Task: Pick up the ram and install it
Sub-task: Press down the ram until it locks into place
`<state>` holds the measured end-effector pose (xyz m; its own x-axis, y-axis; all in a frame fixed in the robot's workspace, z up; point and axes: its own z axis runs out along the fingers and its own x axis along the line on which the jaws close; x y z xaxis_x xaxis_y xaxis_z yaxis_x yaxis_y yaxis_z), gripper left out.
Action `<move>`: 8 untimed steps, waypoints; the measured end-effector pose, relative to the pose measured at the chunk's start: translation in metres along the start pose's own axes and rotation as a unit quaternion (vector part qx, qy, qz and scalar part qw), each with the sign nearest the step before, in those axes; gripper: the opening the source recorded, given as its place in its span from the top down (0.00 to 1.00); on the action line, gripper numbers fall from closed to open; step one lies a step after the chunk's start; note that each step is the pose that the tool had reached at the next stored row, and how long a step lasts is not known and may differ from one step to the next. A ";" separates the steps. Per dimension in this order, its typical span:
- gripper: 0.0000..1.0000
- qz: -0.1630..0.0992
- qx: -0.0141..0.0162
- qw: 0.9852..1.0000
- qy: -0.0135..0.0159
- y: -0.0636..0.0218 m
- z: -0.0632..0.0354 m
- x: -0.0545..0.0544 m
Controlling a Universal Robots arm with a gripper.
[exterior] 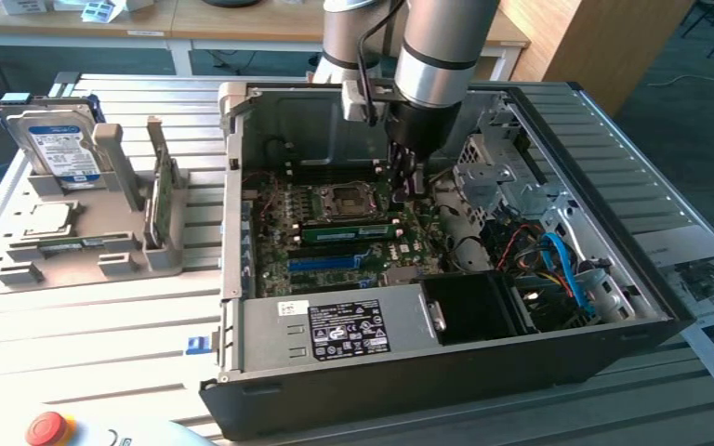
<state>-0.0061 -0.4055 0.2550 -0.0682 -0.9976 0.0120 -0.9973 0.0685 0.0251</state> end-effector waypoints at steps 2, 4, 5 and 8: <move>0.90 0.000 0.000 1.000 0.000 0.0000 0.0018 0.000; 0.90 0.000 0.000 1.000 0.000 -0.0001 0.0037 0.000; 0.90 0.000 0.000 1.000 0.000 -0.0001 0.0047 0.000; 0.90 0.000 0.000 1.000 0.000 -0.0002 0.0074 0.000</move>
<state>-0.0062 -0.4056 0.2476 -0.0683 -0.9976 0.0121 -0.9973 0.0685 0.0251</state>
